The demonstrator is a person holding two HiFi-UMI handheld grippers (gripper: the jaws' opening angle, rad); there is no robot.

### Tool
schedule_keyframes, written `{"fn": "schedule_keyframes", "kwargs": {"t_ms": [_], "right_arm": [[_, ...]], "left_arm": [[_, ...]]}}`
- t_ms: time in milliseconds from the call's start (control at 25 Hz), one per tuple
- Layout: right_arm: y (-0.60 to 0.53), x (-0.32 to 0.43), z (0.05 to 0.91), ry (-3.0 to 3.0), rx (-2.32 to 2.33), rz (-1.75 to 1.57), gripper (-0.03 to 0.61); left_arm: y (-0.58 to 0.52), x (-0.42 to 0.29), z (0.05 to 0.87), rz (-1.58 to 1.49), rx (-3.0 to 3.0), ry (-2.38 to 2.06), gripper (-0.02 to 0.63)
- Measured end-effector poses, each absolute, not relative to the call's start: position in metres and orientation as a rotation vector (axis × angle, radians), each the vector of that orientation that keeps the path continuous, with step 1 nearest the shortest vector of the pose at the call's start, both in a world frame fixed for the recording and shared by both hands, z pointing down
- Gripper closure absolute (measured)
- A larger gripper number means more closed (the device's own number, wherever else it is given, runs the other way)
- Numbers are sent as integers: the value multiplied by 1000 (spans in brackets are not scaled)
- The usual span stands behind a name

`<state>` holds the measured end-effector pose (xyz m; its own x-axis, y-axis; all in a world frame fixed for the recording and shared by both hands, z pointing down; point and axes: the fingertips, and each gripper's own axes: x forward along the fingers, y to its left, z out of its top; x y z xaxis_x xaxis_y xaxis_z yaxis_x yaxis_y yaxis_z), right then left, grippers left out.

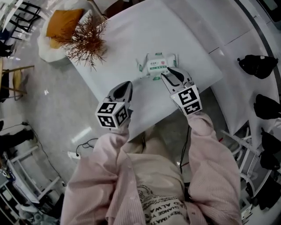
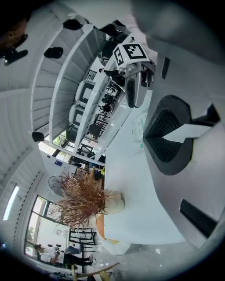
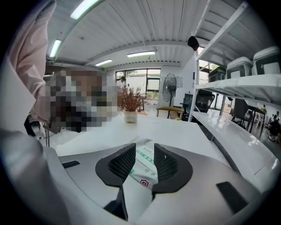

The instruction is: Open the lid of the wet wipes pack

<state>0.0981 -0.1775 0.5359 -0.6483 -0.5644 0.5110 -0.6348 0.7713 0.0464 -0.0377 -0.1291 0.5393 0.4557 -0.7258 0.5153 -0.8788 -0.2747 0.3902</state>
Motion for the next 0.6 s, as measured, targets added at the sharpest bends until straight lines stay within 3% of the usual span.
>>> {"fn": "schedule_keyframes", "kwargs": {"t_ms": [600], "right_arm": [[-190,79,592,-2295,569,-107,472]], "left_arm": [[-150,-24,586,325,2026,-1262,614]]}}
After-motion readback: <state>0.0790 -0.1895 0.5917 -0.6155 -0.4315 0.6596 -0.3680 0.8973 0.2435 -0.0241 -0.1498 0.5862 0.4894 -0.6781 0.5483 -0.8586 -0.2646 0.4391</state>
